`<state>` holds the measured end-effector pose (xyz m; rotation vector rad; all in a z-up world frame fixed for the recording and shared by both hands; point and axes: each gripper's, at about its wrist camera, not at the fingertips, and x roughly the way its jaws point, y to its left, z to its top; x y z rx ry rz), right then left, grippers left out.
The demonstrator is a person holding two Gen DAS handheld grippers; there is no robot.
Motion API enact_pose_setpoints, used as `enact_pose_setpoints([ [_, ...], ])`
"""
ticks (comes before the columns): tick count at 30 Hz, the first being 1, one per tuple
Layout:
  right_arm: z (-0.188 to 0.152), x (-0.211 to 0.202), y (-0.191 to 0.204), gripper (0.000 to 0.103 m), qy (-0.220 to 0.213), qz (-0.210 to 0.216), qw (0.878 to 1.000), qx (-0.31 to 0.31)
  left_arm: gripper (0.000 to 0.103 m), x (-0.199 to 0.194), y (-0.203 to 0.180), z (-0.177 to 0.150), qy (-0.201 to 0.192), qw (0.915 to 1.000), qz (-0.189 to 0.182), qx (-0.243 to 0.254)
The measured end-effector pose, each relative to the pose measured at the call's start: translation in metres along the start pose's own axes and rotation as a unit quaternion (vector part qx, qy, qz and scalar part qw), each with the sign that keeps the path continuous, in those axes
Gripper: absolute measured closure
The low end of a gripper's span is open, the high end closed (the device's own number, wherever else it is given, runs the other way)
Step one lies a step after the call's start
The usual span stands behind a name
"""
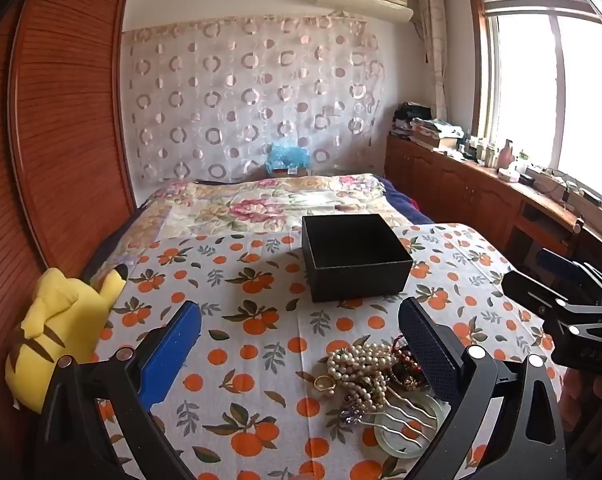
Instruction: Organize jewelry
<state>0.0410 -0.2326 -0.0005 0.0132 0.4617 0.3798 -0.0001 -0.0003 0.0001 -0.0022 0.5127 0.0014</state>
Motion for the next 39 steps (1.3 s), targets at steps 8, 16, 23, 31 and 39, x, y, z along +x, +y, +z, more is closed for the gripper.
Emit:
enact_pose_setpoints([
  [8,0.0,0.0,0.0,0.002,0.001,-0.002,1.0,-0.002,0.008,0.0,0.001,0.0,-0.004,1.0,-0.002,-0.004],
  [16,0.0,0.0,0.0,0.002,0.0,-0.001,1.0,-0.001,0.008,-0.001,0.001,0.0,-0.005,1.0,-0.002,-0.003],
  [23,0.0,0.0,0.001,0.002,0.0,-0.002,1.0,-0.002,0.008,-0.002,0.003,0.003,-0.007,1.0,-0.002,-0.004],
  [31,0.0,0.0,0.001,0.002,-0.001,-0.001,1.0,-0.002,0.008,-0.011,0.003,0.014,-0.009,0.9999,-0.002,-0.005],
  [39,0.0,0.0,0.001,0.002,-0.001,-0.001,1.0,-0.001,0.008,-0.011,0.003,0.012,-0.011,0.9999,-0.003,-0.005],
])
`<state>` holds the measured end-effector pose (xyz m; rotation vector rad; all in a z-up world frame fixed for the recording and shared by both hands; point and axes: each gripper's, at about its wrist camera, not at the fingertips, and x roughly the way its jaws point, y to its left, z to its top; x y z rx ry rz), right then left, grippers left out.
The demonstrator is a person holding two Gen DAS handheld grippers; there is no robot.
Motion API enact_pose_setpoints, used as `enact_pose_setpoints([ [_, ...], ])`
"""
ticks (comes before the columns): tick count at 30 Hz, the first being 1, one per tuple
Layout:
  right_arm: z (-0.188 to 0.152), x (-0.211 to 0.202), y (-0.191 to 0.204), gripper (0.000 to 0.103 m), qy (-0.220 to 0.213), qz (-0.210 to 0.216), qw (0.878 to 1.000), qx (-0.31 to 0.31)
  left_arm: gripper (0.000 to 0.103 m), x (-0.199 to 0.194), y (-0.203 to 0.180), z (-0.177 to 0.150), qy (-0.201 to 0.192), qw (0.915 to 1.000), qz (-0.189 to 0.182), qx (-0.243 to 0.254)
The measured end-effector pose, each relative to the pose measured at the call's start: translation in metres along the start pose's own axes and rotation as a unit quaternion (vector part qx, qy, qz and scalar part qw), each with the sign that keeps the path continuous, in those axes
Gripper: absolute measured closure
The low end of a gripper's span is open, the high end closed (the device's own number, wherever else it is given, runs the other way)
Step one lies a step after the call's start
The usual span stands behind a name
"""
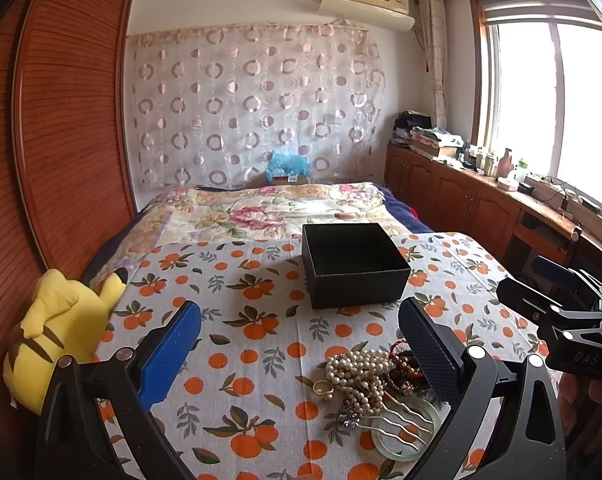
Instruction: Organize jewelry
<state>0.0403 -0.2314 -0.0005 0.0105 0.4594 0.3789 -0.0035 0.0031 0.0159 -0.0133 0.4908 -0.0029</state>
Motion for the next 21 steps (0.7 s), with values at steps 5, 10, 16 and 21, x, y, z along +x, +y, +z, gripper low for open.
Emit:
enact_pose_setpoints([
  [5,0.0004,-0.0011,0.0006,0.002,0.0,0.0,1.0,0.0,0.008,-0.0044,-0.0015,0.0035,-0.001,1.0,0.0,-0.001],
  [10,0.0009,-0.0021,0.0012,0.002,-0.001,0.0,1.0,0.0,0.008,-0.0044,-0.0007,0.0031,0.0,1.0,-0.002,-0.005],
  [16,0.001,-0.0028,0.0017,0.002,-0.001,0.0,1.0,0.0,0.008,-0.0043,-0.001,0.0022,-0.002,1.0,-0.001,-0.002],
  [21,0.0011,-0.0029,0.0018,0.002,-0.001,0.0,1.0,0.0,0.008,-0.0052,-0.0012,0.0041,-0.003,1.0,-0.002,-0.002],
])
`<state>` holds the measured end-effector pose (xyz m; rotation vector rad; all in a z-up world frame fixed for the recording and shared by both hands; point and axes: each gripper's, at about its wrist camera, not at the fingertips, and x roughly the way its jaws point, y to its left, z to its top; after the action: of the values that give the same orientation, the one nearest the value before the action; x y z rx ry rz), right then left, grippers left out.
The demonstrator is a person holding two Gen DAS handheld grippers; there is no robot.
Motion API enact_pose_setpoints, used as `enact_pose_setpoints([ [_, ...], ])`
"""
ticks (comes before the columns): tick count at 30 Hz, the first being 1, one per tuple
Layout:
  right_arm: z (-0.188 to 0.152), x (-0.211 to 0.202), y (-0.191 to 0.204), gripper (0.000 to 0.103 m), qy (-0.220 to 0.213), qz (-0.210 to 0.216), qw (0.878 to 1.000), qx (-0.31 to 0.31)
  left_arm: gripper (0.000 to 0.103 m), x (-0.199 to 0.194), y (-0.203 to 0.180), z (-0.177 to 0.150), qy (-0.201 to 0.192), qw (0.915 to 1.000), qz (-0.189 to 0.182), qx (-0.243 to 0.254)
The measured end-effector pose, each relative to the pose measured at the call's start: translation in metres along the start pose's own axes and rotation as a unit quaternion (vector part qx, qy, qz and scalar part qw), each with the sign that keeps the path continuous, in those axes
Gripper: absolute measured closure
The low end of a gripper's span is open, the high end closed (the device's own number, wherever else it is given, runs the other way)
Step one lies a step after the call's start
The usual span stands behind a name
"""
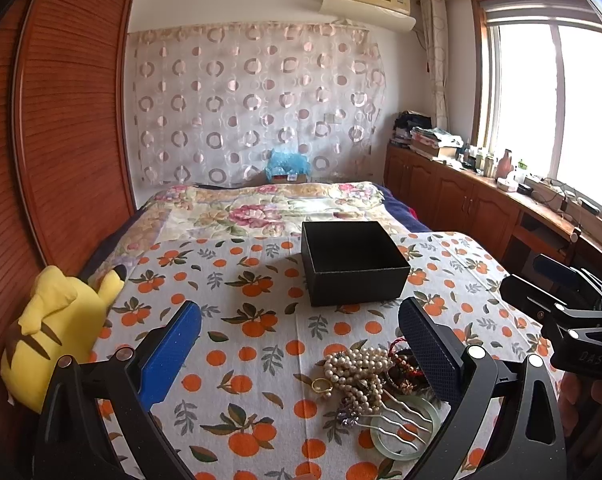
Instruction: Organize jewelry
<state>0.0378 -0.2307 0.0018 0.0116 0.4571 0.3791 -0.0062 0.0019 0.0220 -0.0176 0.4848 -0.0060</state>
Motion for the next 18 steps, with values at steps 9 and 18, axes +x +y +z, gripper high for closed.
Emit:
enact_pose_setpoints([
  [9,-0.0005,0.0008,-0.0005,0.002,0.0,0.001,1.0,0.0,0.008,-0.0052,0.0006,0.0043,0.003,1.0,-0.001,-0.002],
  [18,-0.0001,0.0,0.0004,0.002,-0.001,0.001,1.0,-0.001,0.008,-0.0037,0.001,0.0032,0.002,1.0,0.0,-0.002],
])
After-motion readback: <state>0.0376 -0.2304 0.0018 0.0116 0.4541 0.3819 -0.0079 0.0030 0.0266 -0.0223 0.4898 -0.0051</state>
